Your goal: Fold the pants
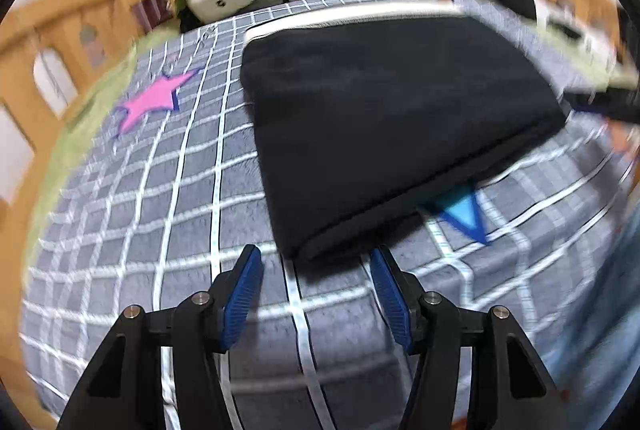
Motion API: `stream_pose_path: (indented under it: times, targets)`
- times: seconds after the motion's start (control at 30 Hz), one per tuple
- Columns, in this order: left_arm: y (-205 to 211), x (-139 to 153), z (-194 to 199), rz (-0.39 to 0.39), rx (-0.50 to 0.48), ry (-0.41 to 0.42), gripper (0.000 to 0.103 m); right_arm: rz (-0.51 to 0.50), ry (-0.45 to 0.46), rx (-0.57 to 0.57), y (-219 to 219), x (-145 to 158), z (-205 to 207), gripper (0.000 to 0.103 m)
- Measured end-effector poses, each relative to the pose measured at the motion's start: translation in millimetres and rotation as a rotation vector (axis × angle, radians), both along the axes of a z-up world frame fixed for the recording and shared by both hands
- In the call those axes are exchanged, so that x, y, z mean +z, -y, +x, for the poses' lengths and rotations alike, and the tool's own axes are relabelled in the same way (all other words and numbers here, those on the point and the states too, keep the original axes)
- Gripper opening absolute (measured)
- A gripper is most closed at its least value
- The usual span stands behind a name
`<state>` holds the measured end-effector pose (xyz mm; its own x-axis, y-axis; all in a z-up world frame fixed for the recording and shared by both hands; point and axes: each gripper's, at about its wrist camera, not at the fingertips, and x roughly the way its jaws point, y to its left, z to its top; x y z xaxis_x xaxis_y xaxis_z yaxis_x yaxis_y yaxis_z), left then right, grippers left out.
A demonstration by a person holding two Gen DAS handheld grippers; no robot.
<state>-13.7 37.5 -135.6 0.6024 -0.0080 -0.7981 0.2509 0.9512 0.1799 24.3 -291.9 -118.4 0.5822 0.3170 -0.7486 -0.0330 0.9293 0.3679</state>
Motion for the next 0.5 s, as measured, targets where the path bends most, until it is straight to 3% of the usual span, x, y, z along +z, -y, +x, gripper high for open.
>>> stream_pose_path:
  times: [0.07,0.1,0.17,0.2,0.23,0.33,0.43,0.5]
  targets:
    - [10.0,1.9,6.4,0.034,-0.011,0.029,0.021,0.005,-0.013,-0.010,2.0,-2.7,3.9,0.041]
    - [10.0,8.8,9.5,0.033,0.012,0.062,0.019,0.002,-0.017,-0.007,1.6,-3.7,4.9,0.041]
    - [-9.9,32.8,4.1,-0.149,0.071,0.142,0.015,-0.028,-0.016,0.001,-1.7,-5.3,4.8,0.041]
    - [-30.6,45.2,-0.4,-0.295,0.108,0.180,0.015,-0.047,-0.010,0.002,-3.7,-4.9,3.5,0.041]
    - [-37.0,44.8,-0.4,-0.321,0.123,0.175,0.015,-0.056,-0.003,0.001,-4.8,-4.4,2.9,0.041]
    - [-35.0,1.6,10.2,-0.202,0.151,0.007,0.016,-0.039,-0.008,-0.002,0.9,-8.2,3.6,0.041]
    - [-26.3,-1.7,-3.7,-0.164,0.138,0.034,0.020,-0.054,-0.063,0.015,-0.2,-21.4,9.9,0.041]
    - [-31.2,2.7,-8.7,-0.205,0.149,-0.005,0.020,-0.089,-0.068,0.027,-2.7,-23.4,11.0,0.041]
